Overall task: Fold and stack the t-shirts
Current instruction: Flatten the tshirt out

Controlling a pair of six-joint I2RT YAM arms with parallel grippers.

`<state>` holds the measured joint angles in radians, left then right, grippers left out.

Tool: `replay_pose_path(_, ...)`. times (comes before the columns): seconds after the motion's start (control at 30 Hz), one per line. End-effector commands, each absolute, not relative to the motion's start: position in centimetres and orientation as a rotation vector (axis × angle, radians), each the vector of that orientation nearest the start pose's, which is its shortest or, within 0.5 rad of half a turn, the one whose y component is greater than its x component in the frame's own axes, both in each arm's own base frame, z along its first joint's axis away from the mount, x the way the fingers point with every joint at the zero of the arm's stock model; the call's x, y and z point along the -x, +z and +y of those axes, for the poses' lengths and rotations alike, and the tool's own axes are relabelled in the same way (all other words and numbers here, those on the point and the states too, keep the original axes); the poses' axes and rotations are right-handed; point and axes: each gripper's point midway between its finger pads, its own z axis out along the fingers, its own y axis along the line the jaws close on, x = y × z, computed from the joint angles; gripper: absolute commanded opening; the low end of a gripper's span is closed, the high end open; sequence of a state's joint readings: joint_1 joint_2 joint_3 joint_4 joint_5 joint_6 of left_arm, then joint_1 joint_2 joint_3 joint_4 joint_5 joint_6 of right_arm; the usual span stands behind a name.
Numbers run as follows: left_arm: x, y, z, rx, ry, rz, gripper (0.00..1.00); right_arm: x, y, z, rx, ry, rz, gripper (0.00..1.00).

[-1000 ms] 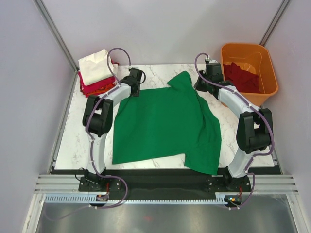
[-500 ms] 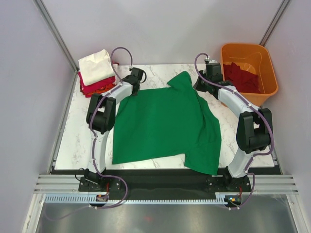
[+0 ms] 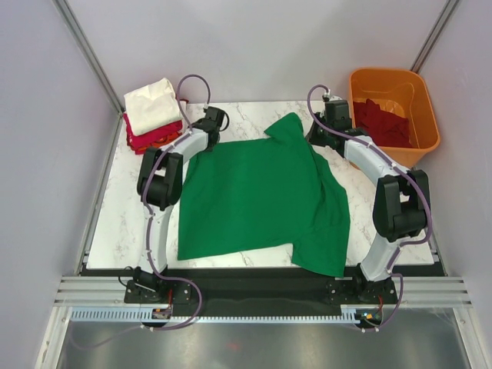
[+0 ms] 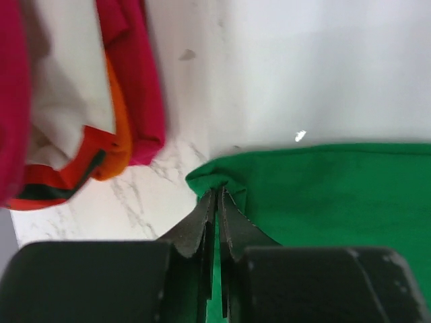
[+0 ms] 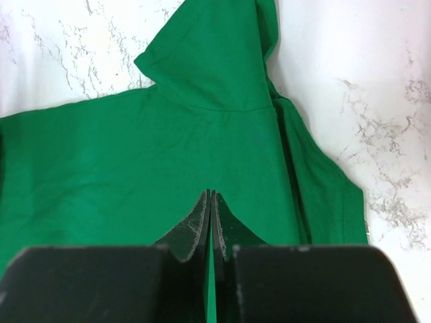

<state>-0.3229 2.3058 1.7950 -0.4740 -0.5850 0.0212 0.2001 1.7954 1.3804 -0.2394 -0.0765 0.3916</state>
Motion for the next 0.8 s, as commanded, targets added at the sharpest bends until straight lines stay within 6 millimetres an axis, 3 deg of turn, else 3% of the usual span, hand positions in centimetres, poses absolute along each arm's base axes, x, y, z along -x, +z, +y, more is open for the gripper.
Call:
replay_pose_path(0.0,-54.9,10.2,-4.3,-0.168,0.703,2.305,0.11,-49.1,15.0,13.8,-0.155,0.464,2.221,0.06)
replay_pose_path(0.07,-54.6,10.6,-2.8,-0.154,0.758,2.305,0.23,-49.2,15.0,14.0,-0.153,0.476,2.222,0.06)
replay_pose_path(0.17,-53.6,10.9,-1.3,-0.124,0.833,2.318,0.57,-49.2,15.0,14.0,-0.147,0.482,2.223,0.08)
replay_pose_path(0.2,-52.9,10.9,-0.8,-0.095,0.855,2.322,0.74,-49.2,15.0,14.1,-0.144,0.482,2.225,0.10)
replay_pose_path(0.27,-51.9,13.0,-0.1,0.008,0.885,2.281,0.84,-49.2,15.0,14.1,-0.138,0.481,2.225,0.14)
replay_pose_path(0.3,-51.1,12.9,-0.2,0.012,0.867,2.303,0.85,-49.2,15.0,14.1,-0.131,0.477,2.226,0.23)
replay_pose_path(0.33,-50.7,15.1,-0.5,0.034,0.806,2.279,0.85,-49.3,15.0,14.1,-0.126,0.475,2.226,0.32)
replay_pose_path(0.4,-49.5,15.0,-2.7,0.063,0.655,2.301,0.84,-49.6,14.7,13.8,-0.127,0.452,2.231,0.54)
replay_pose_path(0.43,-48.9,15.1,-3.4,0.068,0.608,2.309,0.83,-49.9,14.5,13.7,-0.124,0.438,2.233,0.59)
replay_pose_path(0.47,-48.3,15.8,-5.6,0.066,0.450,2.317,0.82,-50.5,15.0,13.5,-0.129,0.418,2.220,0.60)
replay_pose_path(0.53,-46.8,14.4,-6.3,0.022,0.401,2.368,0.80,-51.1,13.3,12.9,-0.152,0.371,2.264,0.60)
replay_pose_path(0.57,-46.5,13.5,-10.0,0.038,0.124,2.409,0.76,-51.7,13.6,12.5,-0.157,0.341,2.264,0.60)
replay_pose_path(0.6,-45.8,12.1,-10.6,0.039,0.075,2.444,0.74,-52.1,12.3,12.3,-0.165,0.314,2.288,0.60)
replay_pose_path(0.67,-45.5,10.8,-13.3,-0.001,-0.094,2.480,0.70,-53.1,12.4,12.0,-0.174,0.283,2.283,0.60)
replay_pose_path(0.7,-45.2,9.4,-13.8,-0.002,-0.106,2.508,0.70,-53.6,11.0,11.0,-0.206,0.210,2.300,0.59)
replay_pose_path(0.77,-45.4,8.6,-15.0,-0.001,-0.177,2.518,0.70,-55.0,11.2,10.5,-0.228,0.160,2.281,0.56)
